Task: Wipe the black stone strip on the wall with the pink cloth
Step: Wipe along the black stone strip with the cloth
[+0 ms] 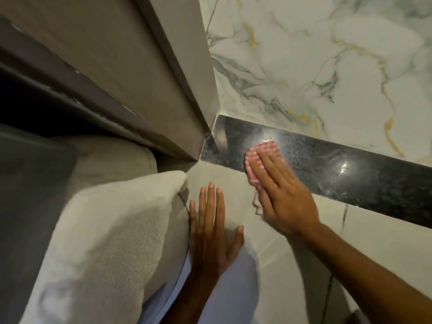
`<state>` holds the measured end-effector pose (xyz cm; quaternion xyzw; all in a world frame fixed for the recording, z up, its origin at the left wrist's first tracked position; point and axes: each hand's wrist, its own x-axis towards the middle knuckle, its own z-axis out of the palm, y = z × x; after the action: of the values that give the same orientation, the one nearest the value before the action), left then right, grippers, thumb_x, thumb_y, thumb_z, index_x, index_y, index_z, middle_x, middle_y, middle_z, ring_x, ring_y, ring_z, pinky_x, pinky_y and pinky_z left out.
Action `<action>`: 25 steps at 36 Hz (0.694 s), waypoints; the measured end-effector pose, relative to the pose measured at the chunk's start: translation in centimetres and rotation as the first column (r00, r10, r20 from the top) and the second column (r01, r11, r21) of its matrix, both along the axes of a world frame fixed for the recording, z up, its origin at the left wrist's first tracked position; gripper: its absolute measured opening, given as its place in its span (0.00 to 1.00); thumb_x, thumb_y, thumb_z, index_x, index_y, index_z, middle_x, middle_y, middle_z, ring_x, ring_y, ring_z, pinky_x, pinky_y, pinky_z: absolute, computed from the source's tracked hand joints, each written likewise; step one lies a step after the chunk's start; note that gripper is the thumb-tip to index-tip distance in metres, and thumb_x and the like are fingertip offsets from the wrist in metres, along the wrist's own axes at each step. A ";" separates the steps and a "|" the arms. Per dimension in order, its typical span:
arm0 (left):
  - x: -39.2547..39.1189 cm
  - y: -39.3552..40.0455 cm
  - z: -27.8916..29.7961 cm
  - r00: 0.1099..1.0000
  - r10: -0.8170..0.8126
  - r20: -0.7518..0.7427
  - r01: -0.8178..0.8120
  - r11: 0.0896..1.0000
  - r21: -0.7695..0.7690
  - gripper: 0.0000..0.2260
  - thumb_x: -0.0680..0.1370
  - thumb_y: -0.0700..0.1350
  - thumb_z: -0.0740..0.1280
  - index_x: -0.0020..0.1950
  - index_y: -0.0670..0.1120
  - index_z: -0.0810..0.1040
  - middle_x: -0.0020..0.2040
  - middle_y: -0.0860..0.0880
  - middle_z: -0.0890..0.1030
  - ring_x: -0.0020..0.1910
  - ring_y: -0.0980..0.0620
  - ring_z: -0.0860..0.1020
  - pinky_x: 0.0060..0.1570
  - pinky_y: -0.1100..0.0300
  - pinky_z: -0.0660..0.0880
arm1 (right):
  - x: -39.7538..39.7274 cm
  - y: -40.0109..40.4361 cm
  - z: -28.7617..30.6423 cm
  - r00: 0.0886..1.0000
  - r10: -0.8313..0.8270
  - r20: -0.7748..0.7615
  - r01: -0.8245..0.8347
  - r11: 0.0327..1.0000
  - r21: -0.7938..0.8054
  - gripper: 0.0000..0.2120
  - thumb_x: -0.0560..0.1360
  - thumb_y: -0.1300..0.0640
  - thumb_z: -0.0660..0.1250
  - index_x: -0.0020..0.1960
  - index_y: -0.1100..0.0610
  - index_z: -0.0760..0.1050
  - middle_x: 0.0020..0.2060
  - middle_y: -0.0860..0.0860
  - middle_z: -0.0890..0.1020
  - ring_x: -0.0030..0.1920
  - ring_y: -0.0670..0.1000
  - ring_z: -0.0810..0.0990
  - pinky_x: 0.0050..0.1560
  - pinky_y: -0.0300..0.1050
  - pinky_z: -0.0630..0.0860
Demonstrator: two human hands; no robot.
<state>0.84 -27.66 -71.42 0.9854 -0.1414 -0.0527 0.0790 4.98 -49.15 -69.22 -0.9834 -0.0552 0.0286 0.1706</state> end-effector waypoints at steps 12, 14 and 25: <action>-0.4 0.2 -1.0 0.999 -0.017 0.048 0.018 1.000 -0.010 0.34 0.88 0.63 0.48 0.88 0.42 0.60 0.89 0.39 0.57 0.88 0.38 0.57 0.84 0.31 0.59 | 6.0 4.3 -0.4 0.933 -0.360 0.031 0.359 0.933 0.018 0.32 0.89 0.49 0.54 0.91 0.55 0.51 0.91 0.57 0.52 0.92 0.58 0.49 0.92 0.60 0.51; -0.5 0.0 -0.8 0.999 -0.029 0.040 0.028 1.000 0.011 0.33 0.88 0.61 0.48 0.87 0.41 0.60 0.89 0.38 0.58 0.88 0.36 0.58 0.83 0.30 0.61 | 2.0 3.8 -0.9 0.986 -0.155 0.053 0.155 0.988 0.006 0.33 0.89 0.48 0.55 0.91 0.54 0.52 0.91 0.55 0.54 0.92 0.56 0.49 0.92 0.61 0.55; -1.5 -4.4 -0.9 0.978 -0.199 0.056 0.203 0.976 -0.079 0.29 0.86 0.54 0.60 0.84 0.41 0.68 0.85 0.38 0.67 0.85 0.36 0.64 0.82 0.32 0.65 | -3.3 -3.9 -0.2 0.668 -0.743 0.044 0.744 0.667 -0.028 0.31 0.90 0.49 0.54 0.91 0.53 0.51 0.91 0.54 0.54 0.92 0.56 0.49 0.91 0.59 0.58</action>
<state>-0.66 -32.07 -72.31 0.9628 -0.2441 -0.0308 0.1114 1.65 -53.03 -69.40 -0.9244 0.3483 -0.0563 0.1452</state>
